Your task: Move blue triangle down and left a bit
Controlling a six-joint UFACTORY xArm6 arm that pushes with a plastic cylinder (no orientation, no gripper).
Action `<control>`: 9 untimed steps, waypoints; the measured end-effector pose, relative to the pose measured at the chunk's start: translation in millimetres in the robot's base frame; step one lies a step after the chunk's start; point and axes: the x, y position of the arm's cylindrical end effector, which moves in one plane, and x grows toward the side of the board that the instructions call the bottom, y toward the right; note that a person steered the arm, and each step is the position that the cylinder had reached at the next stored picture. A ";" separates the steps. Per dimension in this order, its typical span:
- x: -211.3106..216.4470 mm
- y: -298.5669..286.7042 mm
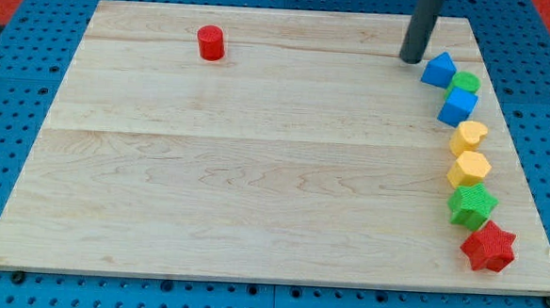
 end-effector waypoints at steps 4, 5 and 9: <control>-90.8 38.5; -42.3 65.4; 49.3 40.9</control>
